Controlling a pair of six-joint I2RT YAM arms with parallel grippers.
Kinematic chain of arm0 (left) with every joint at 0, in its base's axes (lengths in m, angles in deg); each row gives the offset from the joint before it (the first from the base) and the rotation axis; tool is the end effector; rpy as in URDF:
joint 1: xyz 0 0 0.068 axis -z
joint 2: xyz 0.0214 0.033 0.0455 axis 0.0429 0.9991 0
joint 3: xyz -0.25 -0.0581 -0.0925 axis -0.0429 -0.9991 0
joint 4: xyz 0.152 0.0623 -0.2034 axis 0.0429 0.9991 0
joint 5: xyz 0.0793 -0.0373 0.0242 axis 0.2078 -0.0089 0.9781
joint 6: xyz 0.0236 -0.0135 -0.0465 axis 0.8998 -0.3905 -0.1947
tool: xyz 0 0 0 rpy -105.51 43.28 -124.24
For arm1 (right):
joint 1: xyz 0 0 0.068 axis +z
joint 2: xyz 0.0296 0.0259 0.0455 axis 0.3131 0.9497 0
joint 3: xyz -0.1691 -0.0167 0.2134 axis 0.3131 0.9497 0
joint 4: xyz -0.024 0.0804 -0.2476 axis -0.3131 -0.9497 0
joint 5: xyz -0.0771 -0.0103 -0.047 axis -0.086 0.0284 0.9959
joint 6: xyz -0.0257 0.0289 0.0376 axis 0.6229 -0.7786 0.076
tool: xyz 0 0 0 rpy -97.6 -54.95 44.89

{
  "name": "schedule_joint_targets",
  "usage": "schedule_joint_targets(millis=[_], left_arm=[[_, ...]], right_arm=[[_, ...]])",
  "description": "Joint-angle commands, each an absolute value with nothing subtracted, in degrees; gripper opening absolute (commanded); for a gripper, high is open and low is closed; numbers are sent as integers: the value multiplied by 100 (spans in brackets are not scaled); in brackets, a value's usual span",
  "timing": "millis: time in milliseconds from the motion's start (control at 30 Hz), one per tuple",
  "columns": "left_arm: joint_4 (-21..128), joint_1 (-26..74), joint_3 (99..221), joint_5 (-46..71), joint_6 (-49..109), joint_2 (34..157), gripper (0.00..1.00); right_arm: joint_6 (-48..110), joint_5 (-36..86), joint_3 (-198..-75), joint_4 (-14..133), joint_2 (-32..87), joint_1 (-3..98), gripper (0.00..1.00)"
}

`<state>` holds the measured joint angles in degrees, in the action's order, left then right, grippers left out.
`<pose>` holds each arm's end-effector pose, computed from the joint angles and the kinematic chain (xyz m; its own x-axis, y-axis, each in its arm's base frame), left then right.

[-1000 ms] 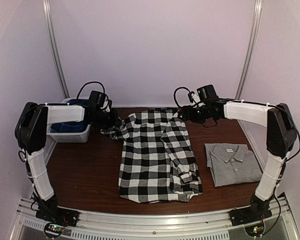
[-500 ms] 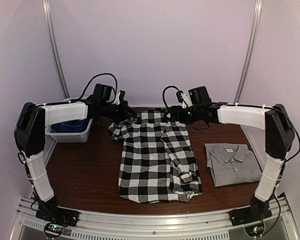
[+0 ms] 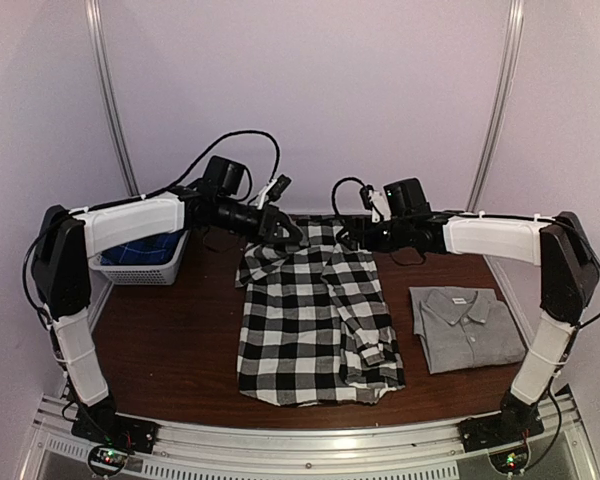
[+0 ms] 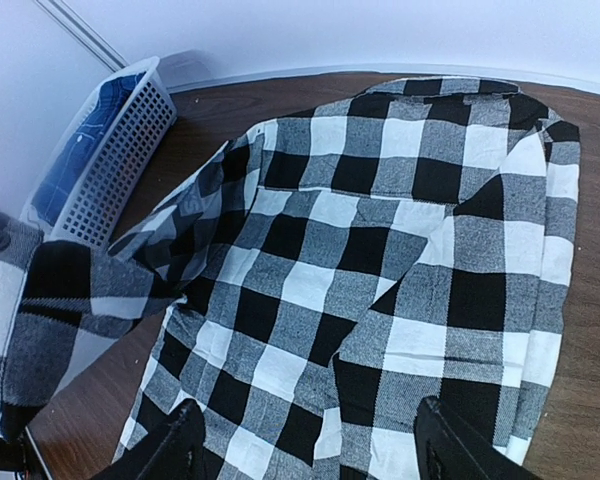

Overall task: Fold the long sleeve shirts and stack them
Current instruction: Place the sleeve of the 1/3-folded shirt, then pick up the sleeve from the 1/3-folded shirt.

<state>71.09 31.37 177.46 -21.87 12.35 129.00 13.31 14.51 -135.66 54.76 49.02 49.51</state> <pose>0.3500 -0.2634 0.2837 -0.8360 0.1293 -0.5332 0.5334 0.4190 -0.7348 0.3477 0.2243 0.2490 -0.7248 0.0172 -0.6887 -0.4606 0.7313 0.5030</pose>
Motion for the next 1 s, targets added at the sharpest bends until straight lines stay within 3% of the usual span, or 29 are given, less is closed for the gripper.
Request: schedule_joint_targets(millis=[0, 133, 233, 367, 400, 667, 967], left_arm=[[7824, 3223, 17988, -3032, 2566, 12598, 0], [8285, 3292, 18106, -3575, 3245, 12772, 7], [8633, 3357, 18416, -3452, 3523, 13111, 22], [8570, 3358, 18775, -2740, 3287, 13416, 51], [8466, 3351, 18806, -2466, 3131, 13430, 53], [7908, 3064, 18302, -1939, 2379, 13309, 53], [7645, 2817, 17395, -1451, 1863, 12889, 52]], right_arm=[[1435, 1788, -13352, 5807, 4345, 4989, 73], [1397, 1928, -13037, 5988, 4143, 4987, 73], [1392, 1967, -12924, 5993, 4124, 4991, 73], [1430, 1981, -12842, 5990, 4166, 4985, 73], [1450, 1970, -12818, 5991, 4173, 4988, 73], [2135, 1526, -12746, 5667, 4366, 5120, 73], [3085, 2046, -12322, 5391, 4518, 5989, 73]])
